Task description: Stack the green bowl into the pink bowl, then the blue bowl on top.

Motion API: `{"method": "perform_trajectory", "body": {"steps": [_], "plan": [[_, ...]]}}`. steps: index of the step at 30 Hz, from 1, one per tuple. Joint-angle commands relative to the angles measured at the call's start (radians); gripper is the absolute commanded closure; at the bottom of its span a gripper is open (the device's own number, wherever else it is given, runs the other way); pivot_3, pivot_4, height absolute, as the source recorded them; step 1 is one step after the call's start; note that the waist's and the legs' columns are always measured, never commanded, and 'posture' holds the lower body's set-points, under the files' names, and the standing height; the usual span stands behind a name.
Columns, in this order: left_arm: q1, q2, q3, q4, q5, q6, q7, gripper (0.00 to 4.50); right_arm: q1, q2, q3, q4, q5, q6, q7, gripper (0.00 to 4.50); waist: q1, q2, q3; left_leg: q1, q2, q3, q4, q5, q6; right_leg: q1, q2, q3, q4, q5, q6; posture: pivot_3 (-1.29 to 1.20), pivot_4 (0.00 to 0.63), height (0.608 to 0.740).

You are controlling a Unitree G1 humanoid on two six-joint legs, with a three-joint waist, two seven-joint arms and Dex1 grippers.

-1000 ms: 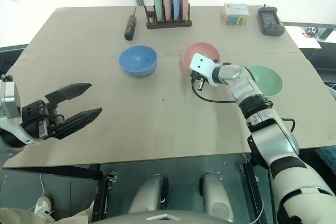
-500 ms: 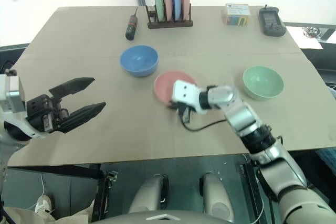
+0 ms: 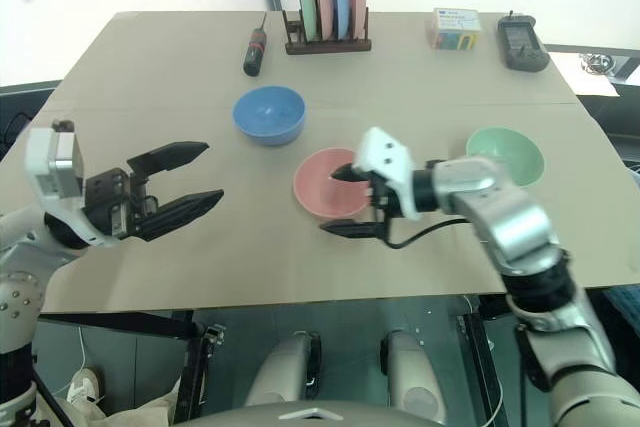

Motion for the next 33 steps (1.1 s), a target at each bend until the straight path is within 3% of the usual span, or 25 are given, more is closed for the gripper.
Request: {"method": "perform_trajectory", "body": {"steps": [1,3,6,13,21,24,33], "plan": [[-0.059,-0.018,-0.048,0.018,0.019,-0.030,-0.011,0.00,0.060,-0.109,-0.206,0.045,-0.064,-0.030,-0.142,0.03,-0.003,-0.001,0.000,0.000,0.000,0.000,0.000,0.000,0.000,0.000,0.000,0.000,0.000,0.000,0.000,0.00,0.150,0.740],[-0.081,-0.024,-0.068,0.036,0.029,-0.037,-0.023,0.00,0.089,-0.180,-0.215,0.182,-0.220,-0.134,-0.295,0.03,-0.002,-0.001,-0.001,0.001,0.000,0.001,0.001,0.000,0.000,0.000,0.000,0.000,0.001,0.000,0.000,0.00,0.150,0.740],[-0.100,-0.028,-0.082,0.057,0.042,-0.045,-0.032,0.00,0.093,-0.181,-0.215,0.298,-0.265,-0.171,-0.397,0.03,-0.006,-0.001,0.000,0.001,-0.001,0.003,0.002,0.000,0.000,0.000,0.000,0.002,0.000,0.000,0.000,0.00,0.150,0.740],[-0.120,-0.038,-0.101,0.068,0.058,-0.055,-0.040,0.00,0.075,-0.123,-0.158,0.480,-0.286,-0.224,-0.425,0.03,-0.018,0.000,0.000,0.001,0.001,0.003,-0.001,0.000,0.000,-0.001,0.002,0.004,0.001,0.002,0.003,0.00,0.150,0.740],[-0.077,-0.040,-0.072,0.025,0.048,-0.051,-0.018,0.00,0.026,-0.108,-0.143,0.517,-0.254,-0.201,-0.390,3.43,-0.011,0.000,0.000,0.001,0.001,0.003,0.000,0.000,0.000,-0.001,0.002,0.004,0.001,0.001,0.002,0.00,0.150,0.740],[-0.063,-0.038,-0.058,0.016,0.043,-0.051,-0.007,0.00,0.012,-0.110,-0.135,0.524,-0.255,-0.204,-0.383,4.33,-0.009,0.000,0.000,0.001,0.001,0.003,0.000,0.000,0.000,-0.001,0.002,0.004,0.001,0.000,0.001,0.00,0.150,0.740],[-0.032,-0.036,-0.041,-0.001,0.045,-0.056,0.012,0.00,-0.022,-0.125,-0.091,0.415,-0.228,-0.222,-0.310,4.45,-0.009,0.000,0.000,0.001,0.001,0.003,0.000,0.000,0.000,-0.001,0.002,0.004,0.001,0.000,0.000,0.00,0.150,0.740]]}}
